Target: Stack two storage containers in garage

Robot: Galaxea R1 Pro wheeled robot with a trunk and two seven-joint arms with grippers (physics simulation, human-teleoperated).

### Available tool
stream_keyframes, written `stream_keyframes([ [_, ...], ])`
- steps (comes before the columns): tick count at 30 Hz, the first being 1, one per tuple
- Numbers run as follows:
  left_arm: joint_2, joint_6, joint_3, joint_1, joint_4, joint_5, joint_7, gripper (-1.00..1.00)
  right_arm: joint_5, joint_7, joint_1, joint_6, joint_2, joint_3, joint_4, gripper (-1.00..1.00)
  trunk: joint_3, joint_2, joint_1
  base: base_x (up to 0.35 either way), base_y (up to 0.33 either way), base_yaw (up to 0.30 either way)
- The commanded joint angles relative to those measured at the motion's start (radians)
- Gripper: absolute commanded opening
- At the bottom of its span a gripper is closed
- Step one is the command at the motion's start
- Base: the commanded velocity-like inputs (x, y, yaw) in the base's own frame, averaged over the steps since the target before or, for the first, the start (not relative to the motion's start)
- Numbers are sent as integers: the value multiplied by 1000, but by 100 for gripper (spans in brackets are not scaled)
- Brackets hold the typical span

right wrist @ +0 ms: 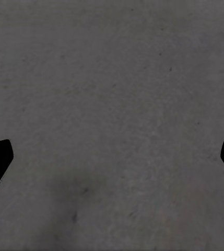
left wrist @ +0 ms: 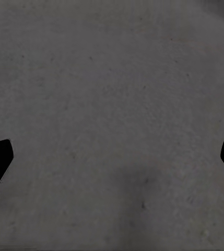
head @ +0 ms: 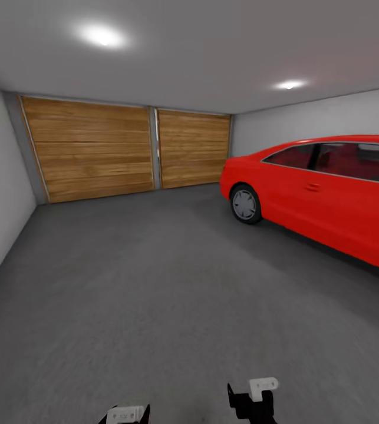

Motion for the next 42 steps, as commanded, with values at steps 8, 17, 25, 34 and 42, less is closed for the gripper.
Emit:
stream_keyframes([
  [8, 0, -2, 1, 0, 0, 1, -4, 100, -1, -7, 0, -2, -1, 4, 1, 100, 3, 0, 0, 0, 0, 300],
  [17, 0, -2, 1, 0, 2, 1, -4, 100, -1, -7, -1, -2, -1, 4, 1, 100, 8, 0, 0, 0, 0, 300],
  [25, 0, -2, 1, 0, 4, 1, -4, 100, -1, -7, -1, -2, -1, 4, 1, 100, 13, 0, 0, 0, 0, 297],
  [34, 0, -2, 1, 0, 5, 1, -4, 100, -1, -7, -1, -2, 1, 5, 1, 100, 19, 0, 0, 0, 0, 295],
  [42, 0, -2, 1, 0, 4, 1, -4, 100, -1, -7, -1, -2, 1, 5, 1, 100, 25, 0, 0, 0, 0, 295],
])
